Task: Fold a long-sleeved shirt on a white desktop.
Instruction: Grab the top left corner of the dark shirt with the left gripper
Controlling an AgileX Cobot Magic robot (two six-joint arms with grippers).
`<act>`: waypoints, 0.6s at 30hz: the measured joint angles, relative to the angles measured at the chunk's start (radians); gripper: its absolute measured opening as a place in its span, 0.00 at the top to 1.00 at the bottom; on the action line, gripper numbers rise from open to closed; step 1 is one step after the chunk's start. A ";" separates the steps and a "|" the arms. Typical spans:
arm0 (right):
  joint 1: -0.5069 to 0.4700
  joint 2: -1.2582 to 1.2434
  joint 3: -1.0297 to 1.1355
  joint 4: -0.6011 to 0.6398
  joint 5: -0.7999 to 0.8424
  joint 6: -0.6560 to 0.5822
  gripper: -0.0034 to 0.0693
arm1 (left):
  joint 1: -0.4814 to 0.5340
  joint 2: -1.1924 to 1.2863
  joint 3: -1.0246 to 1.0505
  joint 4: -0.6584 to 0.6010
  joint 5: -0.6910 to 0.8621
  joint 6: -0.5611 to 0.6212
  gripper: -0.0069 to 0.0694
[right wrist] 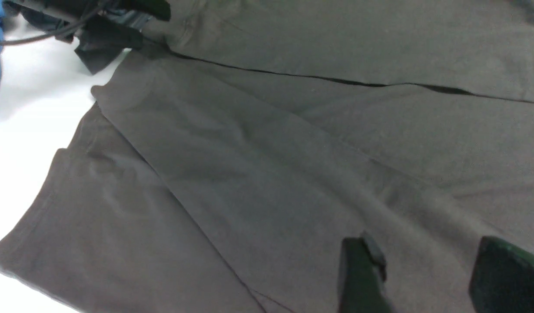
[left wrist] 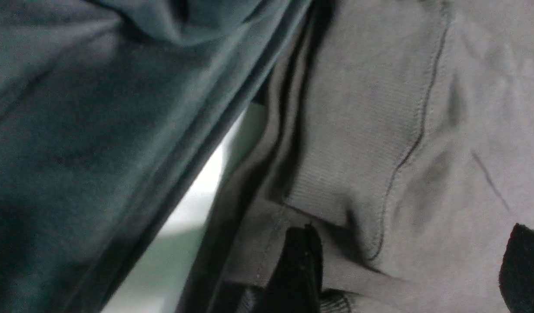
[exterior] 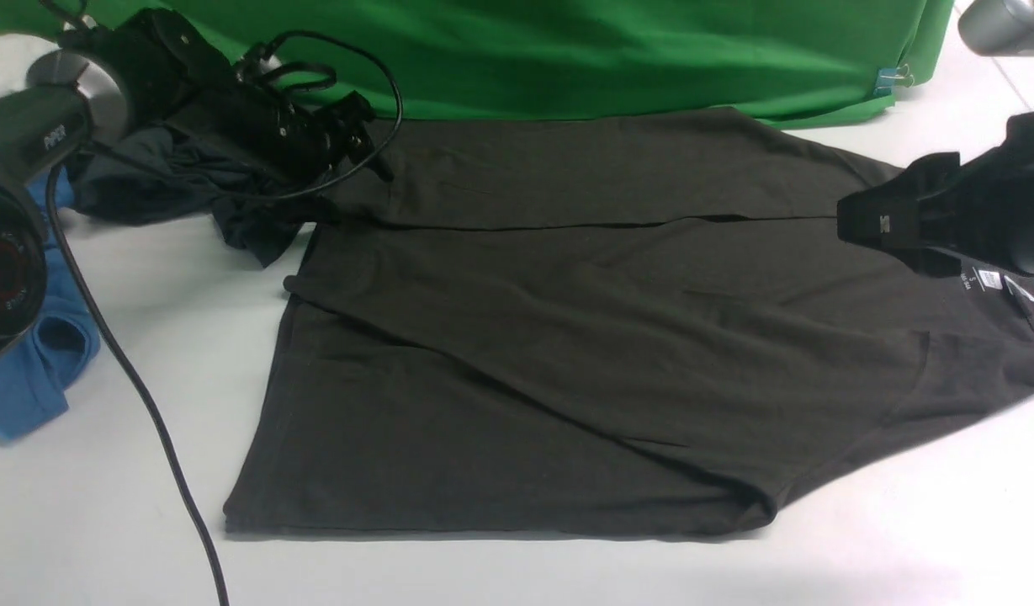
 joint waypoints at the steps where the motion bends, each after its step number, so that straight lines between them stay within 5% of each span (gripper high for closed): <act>1: 0.000 0.000 0.000 0.000 -0.004 0.000 0.49 | 0.000 0.003 0.000 0.005 0.002 0.004 0.14; 18: 0.000 0.000 0.000 0.001 -0.036 0.003 0.49 | 0.009 0.031 0.000 -0.030 -0.120 0.062 0.17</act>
